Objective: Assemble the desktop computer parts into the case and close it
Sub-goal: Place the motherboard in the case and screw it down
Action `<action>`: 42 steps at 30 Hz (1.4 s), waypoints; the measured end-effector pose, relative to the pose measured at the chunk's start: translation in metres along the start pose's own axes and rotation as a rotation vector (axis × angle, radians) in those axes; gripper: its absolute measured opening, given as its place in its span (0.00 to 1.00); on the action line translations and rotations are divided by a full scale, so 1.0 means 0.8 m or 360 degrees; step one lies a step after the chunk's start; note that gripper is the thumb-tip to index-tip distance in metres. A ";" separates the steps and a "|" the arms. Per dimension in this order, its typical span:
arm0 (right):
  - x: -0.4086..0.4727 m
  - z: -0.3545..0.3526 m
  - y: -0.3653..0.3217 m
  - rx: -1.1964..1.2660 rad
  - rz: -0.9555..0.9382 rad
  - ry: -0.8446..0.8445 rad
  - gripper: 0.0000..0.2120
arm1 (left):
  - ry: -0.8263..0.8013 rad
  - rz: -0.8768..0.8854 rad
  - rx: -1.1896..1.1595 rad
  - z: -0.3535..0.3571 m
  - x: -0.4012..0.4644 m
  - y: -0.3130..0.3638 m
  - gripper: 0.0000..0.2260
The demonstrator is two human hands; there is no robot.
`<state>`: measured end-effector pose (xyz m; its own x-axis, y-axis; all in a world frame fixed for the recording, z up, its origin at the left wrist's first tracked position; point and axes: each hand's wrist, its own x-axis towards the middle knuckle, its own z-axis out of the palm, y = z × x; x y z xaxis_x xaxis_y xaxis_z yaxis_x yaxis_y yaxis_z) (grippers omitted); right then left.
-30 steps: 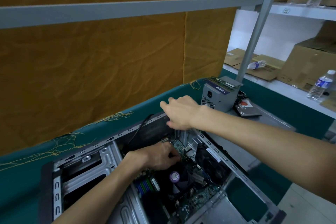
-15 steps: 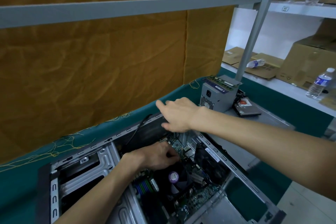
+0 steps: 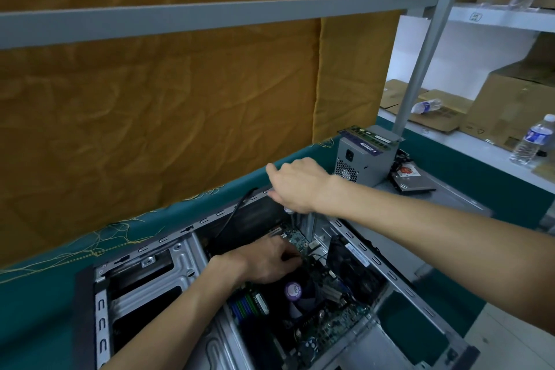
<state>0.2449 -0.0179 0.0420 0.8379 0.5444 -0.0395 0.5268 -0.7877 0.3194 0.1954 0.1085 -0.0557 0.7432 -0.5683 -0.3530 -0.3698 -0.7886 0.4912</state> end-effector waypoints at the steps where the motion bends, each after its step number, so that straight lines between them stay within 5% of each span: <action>1: 0.000 -0.003 0.005 0.0089 0.0031 -0.0097 0.21 | 0.0017 -0.0025 0.0037 0.000 0.000 -0.002 0.17; 3: 0.000 -0.010 0.010 0.0297 0.0042 -0.0308 0.24 | 0.0072 -0.0125 0.0190 0.000 0.003 -0.010 0.25; 5: -0.003 -0.006 0.008 0.0218 0.0003 -0.0190 0.24 | 0.0060 -0.0248 0.0277 0.002 0.007 -0.017 0.31; 7: -0.005 0.001 0.006 0.0091 -0.0006 -0.0008 0.24 | 0.0007 -0.0307 0.0250 0.005 0.010 -0.021 0.30; 11: -0.005 0.000 0.010 0.0389 -0.0027 -0.0148 0.17 | 0.0048 -0.0222 0.0228 -0.001 0.021 -0.019 0.22; 14: -0.005 0.003 0.007 0.0156 -0.0068 0.0072 0.20 | 0.0046 -0.0231 0.0293 -0.010 0.034 -0.012 0.17; 19: -0.006 -0.004 0.019 0.0418 -0.0044 -0.0197 0.21 | -0.0115 -0.0240 0.0928 -0.011 0.046 -0.014 0.25; 23: -0.007 0.001 0.020 0.0169 0.0013 -0.0035 0.20 | -0.0084 -0.0253 0.1110 -0.005 0.051 -0.014 0.27; 26: -0.007 -0.004 0.021 0.0317 -0.0024 -0.0152 0.24 | -0.0078 -0.0276 0.1098 -0.001 0.054 -0.016 0.28; 31: -0.008 0.003 0.013 -0.0011 -0.0101 0.0122 0.22 | -0.0010 -0.0264 0.1032 -0.002 0.055 -0.016 0.26; 35: -0.008 0.000 0.009 0.0214 -0.0139 0.0013 0.26 | -0.0016 -0.0267 0.0981 -0.002 0.052 -0.015 0.27; 38: -0.007 0.005 0.006 -0.0075 -0.0126 0.0173 0.24 | 0.0003 -0.0249 0.1003 -0.004 0.052 -0.013 0.26; 42: -0.011 0.002 0.006 0.0249 -0.0095 -0.0079 0.26 | -0.0014 -0.0266 0.1024 -0.004 0.051 -0.013 0.25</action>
<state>0.2402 -0.0268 0.0426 0.8083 0.5798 -0.1023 0.5886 -0.7916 0.1642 0.2314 0.0941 -0.0729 0.8159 -0.4258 -0.3912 -0.5110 -0.8475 -0.1432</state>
